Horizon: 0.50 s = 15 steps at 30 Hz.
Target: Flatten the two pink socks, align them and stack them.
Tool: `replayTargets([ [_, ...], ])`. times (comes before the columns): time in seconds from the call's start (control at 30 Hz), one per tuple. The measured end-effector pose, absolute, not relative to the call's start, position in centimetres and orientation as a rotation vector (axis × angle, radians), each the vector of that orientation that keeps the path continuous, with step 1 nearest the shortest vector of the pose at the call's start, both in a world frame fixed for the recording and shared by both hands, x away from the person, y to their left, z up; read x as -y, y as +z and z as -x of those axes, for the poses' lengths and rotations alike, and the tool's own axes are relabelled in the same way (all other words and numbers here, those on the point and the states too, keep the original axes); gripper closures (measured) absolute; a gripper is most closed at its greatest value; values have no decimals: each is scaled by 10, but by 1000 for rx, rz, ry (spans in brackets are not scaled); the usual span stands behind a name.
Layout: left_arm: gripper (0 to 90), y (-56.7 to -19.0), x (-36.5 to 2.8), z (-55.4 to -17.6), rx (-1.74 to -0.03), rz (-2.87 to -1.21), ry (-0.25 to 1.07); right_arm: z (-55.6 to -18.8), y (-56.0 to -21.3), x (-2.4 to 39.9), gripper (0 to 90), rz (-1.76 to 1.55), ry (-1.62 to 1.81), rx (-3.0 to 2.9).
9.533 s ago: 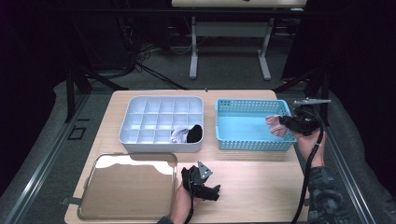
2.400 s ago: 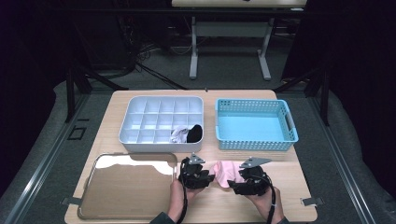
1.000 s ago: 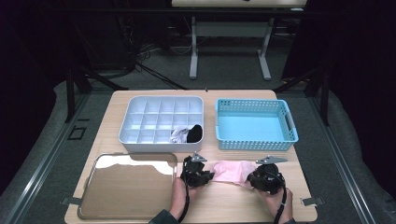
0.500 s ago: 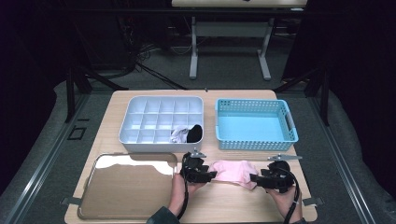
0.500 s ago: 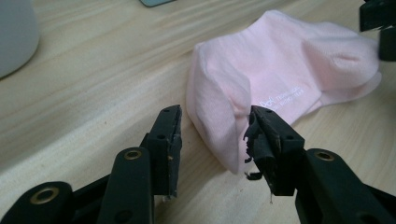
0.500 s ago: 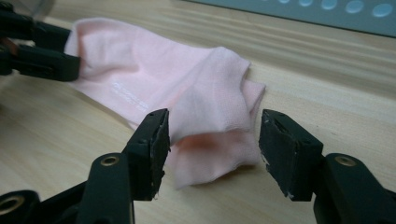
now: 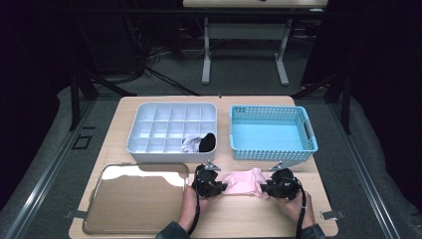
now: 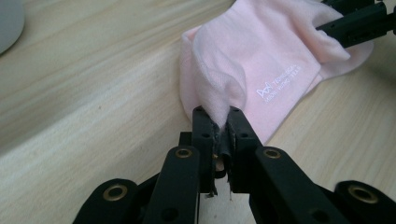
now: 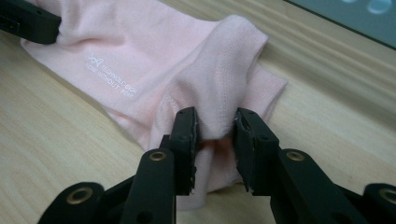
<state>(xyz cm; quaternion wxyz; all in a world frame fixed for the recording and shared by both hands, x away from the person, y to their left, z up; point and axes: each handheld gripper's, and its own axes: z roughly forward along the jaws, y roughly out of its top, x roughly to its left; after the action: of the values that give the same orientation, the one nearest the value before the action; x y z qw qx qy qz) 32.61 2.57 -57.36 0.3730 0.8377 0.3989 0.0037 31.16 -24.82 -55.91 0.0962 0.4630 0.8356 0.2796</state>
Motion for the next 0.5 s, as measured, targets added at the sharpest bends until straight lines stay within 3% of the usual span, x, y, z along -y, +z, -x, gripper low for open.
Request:
replayTargets([
  [0.13, 844, -574, -34, -320, -1044, -2130, -3, -313, -558, 243, 680, -1333, 803, -2504],
  [0.27, 836, -573, -40, -316, -1049, -2129, -2, -311, -555, 238, 595, -1301, 791, -2545],
  [0.3, 801, -572, -42, -315, -1055, -2124, 8, -310, -551, 244, 546, -1358, 837, -2536],
  [0.37, 733, -569, -43, -314, -1057, -2101, 35, -309, -546, 250, 539, -1422, 913, -2503],
  [0.43, 600, -565, -44, -313, -1064, -2092, 77, -308, -542, 255, 537, -1469, 995, -2456],
  [0.5, 585, -560, -45, -312, -1051, -2082, 121, -309, -540, 254, 543, -1497, 978, -2426],
])
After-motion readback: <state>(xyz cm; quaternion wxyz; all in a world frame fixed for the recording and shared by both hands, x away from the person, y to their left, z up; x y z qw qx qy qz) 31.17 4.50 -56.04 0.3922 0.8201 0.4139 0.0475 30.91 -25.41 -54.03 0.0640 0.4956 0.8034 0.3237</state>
